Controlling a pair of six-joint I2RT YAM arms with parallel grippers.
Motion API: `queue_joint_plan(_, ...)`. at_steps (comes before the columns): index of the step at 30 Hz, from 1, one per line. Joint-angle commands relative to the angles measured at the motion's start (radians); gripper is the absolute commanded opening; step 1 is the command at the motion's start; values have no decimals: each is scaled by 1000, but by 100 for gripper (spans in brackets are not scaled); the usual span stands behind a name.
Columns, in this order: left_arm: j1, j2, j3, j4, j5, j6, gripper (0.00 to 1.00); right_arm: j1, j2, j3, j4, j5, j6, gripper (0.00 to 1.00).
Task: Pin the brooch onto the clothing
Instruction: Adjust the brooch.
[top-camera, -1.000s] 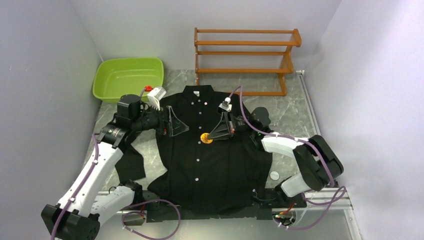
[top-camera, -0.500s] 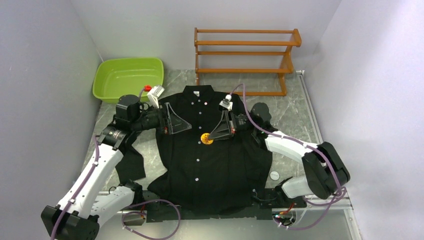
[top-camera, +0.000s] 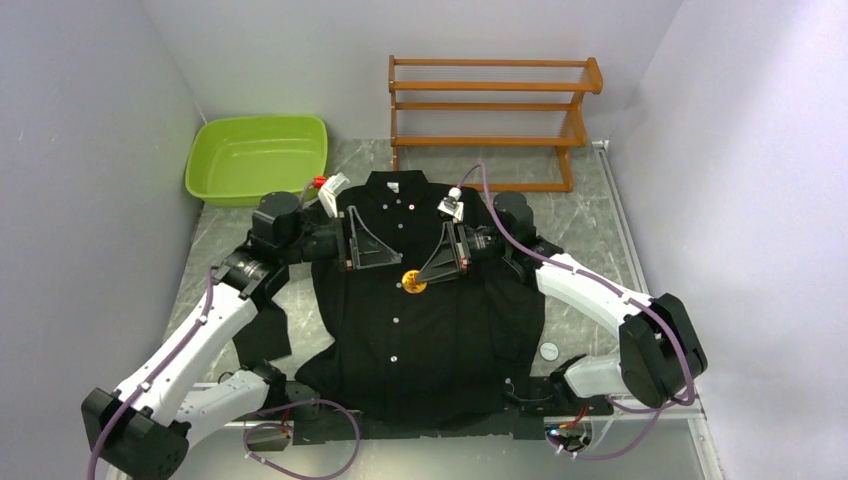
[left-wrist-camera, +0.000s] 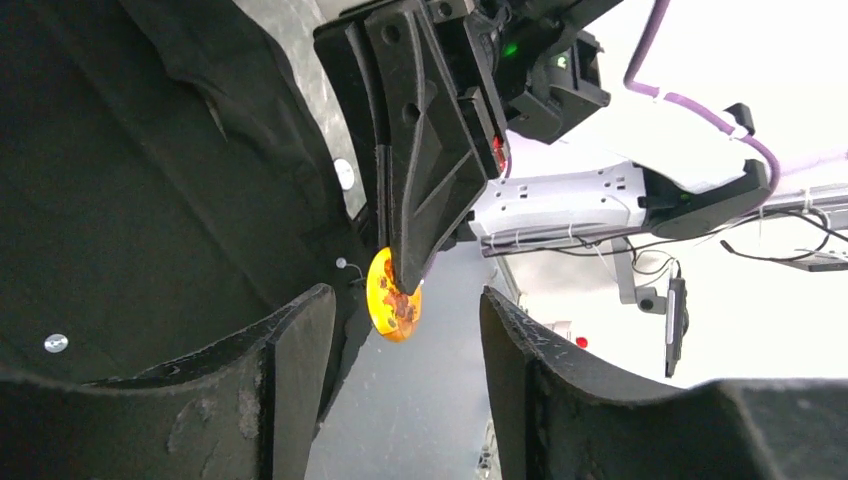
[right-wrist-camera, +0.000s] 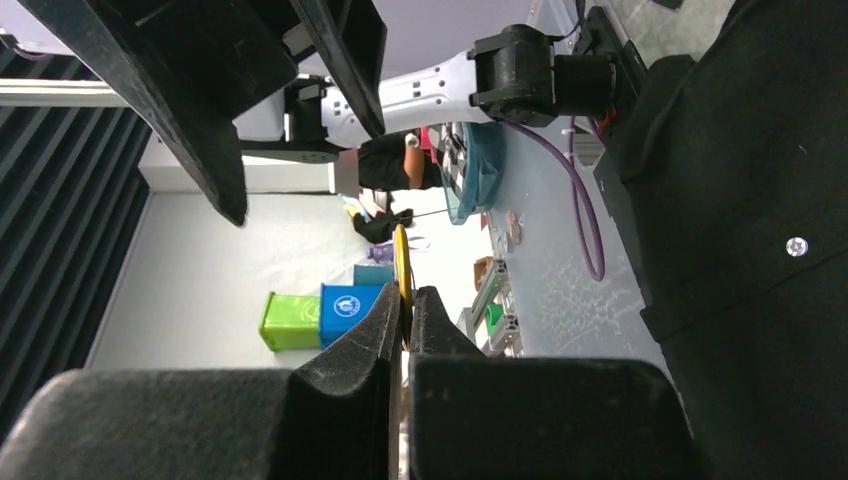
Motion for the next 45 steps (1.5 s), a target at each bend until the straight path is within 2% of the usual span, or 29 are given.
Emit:
queue_joint_plan(1, -71, 45, 24, 13, -56, -10, 59, -2, -33, 16, -24, 1, -36, 0)
queue_joint_plan(4, -111, 78, 38, -26, -108, 17, 56, -1, -36, 25, -42, 4, -51, 0)
queue_joint_plan(11, -164, 130, 16, 80, -61, -29, 33, -1, -38, 21, -38, 3, -55, 0)
queue_joint_plan(16, -169, 127, -6, 140, -31, -66, 23, -1, -36, 20, -16, -1, -44, 0)
queue_joint_plan(18, -171, 128, -7, 131, -24, -64, 25, -1, -35, 26, -21, 0, -49, 0)
queue_joint_plan(20, -171, 122, 0, 78, -44, -39, 32, 0, -34, 32, -28, -1, -57, 0)
queue_joint_plan(22, -171, 103, 16, -4, -91, -3, 44, -1, -33, 35, -26, -5, -59, 0)
queue_joint_plan(25, -172, 85, 17, -31, -105, 5, 49, 0, -34, 36, -25, -6, -60, 0)
queue_joint_plan(32, -172, 90, -22, 87, -27, -55, 23, -1, -39, 48, -48, -5, -86, 0)
queue_joint_plan(37, -172, 95, -26, 132, 15, -68, 20, -2, -41, 46, -35, -5, -78, 0)
queue_joint_plan(43, -172, 91, -33, 167, 31, -85, 3, -3, -41, 48, -34, -4, -80, 0)
queue_joint_plan(45, -171, 92, -37, 186, 37, -95, 3, -3, -37, 48, -31, -3, -81, 0)
